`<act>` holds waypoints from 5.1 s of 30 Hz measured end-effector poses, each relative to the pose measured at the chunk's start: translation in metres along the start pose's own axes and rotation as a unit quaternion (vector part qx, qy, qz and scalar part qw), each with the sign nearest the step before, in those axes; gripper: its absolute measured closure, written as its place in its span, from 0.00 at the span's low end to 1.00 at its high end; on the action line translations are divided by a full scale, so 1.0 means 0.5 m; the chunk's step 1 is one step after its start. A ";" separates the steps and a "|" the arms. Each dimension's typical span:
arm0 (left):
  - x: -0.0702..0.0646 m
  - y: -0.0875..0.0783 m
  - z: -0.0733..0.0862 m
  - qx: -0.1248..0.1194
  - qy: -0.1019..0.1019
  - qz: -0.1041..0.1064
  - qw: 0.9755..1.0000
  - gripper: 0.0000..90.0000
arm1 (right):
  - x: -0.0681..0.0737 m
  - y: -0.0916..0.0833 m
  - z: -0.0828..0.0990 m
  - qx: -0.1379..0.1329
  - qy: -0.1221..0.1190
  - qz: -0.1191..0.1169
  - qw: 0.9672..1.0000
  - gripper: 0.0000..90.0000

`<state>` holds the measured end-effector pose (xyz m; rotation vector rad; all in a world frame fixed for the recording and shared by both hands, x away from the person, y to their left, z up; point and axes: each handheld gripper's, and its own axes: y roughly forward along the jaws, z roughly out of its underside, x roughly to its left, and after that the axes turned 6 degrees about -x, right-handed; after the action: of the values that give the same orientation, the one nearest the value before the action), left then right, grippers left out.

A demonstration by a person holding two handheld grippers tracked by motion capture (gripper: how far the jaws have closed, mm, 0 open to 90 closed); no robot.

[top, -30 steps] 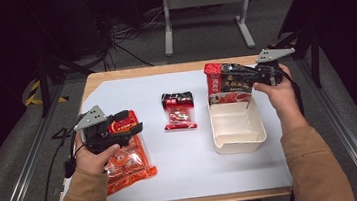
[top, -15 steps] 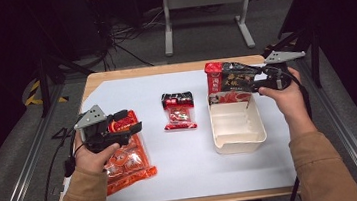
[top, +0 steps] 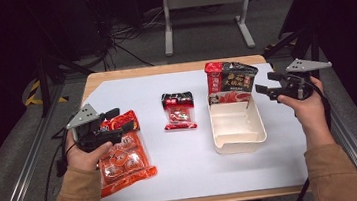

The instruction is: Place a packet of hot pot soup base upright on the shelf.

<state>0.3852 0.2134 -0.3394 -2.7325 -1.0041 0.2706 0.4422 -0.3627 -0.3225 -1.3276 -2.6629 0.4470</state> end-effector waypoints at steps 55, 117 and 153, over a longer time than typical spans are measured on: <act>0.208 -0.048 0.097 0.068 -0.023 -0.159 0.985 0.30 | 0.034 -0.041 0.107 0.048 0.005 0.012 0.999 0.36; 0.267 -0.017 0.198 0.124 -0.134 -0.088 0.979 0.61 | 0.029 -0.035 0.124 0.045 0.025 0.007 0.999 0.34; 0.248 -0.046 0.174 0.096 -0.135 -0.089 0.982 1.00 | 0.041 -0.055 0.105 0.031 0.022 -0.013 0.999 0.70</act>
<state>0.4425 0.3237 -0.4285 -2.4571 -1.2134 0.6824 0.3962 -0.3726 -0.3635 -1.2697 -2.6052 0.4857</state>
